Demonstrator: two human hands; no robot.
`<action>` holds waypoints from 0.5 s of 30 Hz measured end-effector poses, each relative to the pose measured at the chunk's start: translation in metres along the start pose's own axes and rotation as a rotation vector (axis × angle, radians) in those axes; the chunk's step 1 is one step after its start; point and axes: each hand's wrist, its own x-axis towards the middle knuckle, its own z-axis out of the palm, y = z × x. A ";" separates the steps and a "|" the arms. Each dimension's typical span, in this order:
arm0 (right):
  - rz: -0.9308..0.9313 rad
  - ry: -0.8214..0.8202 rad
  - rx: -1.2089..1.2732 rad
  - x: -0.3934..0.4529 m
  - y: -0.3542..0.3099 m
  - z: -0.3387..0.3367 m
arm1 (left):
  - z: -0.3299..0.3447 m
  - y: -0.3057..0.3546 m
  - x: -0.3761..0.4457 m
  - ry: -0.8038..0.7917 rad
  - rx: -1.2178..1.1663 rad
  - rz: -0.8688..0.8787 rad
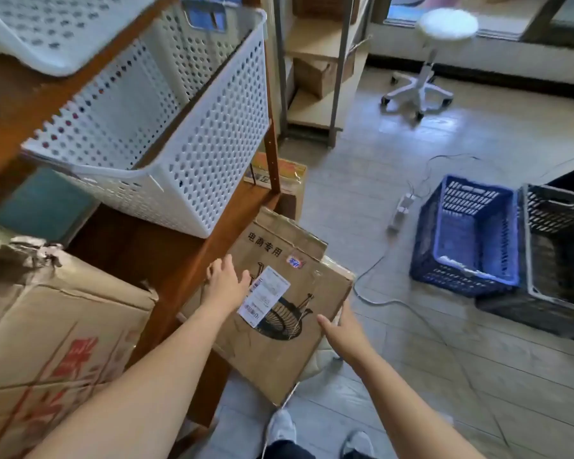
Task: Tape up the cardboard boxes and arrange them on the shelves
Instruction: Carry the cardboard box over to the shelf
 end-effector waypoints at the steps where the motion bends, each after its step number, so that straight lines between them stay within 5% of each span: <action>1: 0.030 0.016 0.039 0.008 0.005 0.006 | 0.004 -0.005 0.009 0.009 0.005 -0.024; 7: 0.284 0.014 0.377 0.053 0.033 0.036 | 0.022 -0.027 0.058 -0.056 -0.115 -0.261; 11: 0.419 0.010 0.563 0.045 0.010 0.027 | 0.021 -0.014 0.055 -0.055 -0.173 -0.255; 15: 0.352 -0.102 0.557 0.025 -0.031 0.018 | 0.020 0.012 0.037 -0.239 -0.164 -0.259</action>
